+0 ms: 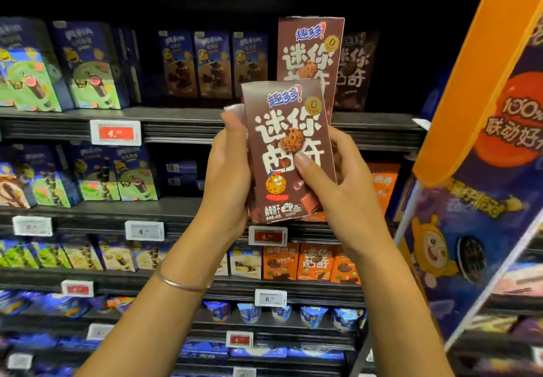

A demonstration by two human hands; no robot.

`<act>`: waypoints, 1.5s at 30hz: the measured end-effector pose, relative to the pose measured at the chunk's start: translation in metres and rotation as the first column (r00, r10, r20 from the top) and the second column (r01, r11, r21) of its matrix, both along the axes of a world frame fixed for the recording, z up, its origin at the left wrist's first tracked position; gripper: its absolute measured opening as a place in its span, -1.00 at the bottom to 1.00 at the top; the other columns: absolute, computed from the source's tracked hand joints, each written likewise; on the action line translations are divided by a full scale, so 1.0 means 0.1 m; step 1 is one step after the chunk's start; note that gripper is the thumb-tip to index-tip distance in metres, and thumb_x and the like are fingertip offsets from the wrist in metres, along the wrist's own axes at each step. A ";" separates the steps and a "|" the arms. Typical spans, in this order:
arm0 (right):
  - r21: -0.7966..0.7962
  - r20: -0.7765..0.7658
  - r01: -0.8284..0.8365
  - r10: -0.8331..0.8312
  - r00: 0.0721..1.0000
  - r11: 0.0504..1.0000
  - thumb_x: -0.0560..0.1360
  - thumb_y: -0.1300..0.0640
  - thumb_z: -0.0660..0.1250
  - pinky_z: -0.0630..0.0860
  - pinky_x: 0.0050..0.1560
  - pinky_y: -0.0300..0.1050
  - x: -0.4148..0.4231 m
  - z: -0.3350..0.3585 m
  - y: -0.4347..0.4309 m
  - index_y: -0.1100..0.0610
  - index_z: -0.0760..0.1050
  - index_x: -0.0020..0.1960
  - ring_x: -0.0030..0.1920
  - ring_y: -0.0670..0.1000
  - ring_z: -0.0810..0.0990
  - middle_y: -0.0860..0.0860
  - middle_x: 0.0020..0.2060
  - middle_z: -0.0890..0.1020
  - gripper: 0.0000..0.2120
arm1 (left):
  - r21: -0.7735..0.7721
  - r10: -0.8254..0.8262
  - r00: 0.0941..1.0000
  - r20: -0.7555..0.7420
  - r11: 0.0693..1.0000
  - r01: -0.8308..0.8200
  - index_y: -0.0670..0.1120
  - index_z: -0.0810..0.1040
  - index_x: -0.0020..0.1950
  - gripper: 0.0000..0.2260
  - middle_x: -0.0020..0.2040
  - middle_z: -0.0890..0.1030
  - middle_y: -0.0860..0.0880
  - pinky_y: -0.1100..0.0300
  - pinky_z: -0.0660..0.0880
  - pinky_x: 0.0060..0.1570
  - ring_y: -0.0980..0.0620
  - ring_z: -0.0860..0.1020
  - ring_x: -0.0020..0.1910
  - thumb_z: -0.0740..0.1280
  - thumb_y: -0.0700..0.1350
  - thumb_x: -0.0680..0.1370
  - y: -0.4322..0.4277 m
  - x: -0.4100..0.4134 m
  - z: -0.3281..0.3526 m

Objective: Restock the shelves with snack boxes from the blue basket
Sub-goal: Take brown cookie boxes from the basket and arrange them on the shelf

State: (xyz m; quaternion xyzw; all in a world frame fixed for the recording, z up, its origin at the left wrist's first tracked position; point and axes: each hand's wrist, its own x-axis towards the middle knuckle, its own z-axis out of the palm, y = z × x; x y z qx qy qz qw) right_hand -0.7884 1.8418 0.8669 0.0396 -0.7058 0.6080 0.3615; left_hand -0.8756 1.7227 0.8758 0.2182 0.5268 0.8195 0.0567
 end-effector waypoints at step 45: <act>0.390 0.209 0.585 -0.687 0.696 0.711 0.62 -0.06 0.29 0.52 0.22 0.08 -1.17 0.77 1.76 0.12 0.37 0.39 0.27 0.17 0.55 0.13 0.30 0.56 -0.58 | -0.049 -0.096 0.987 0.132 0.993 0.103 0.05 0.58 0.25 -0.62 0.08 0.76 -0.05 0.11 0.67 -0.21 -0.06 0.75 0.02 0.37 0.25 0.55 0.09 -0.03 -0.14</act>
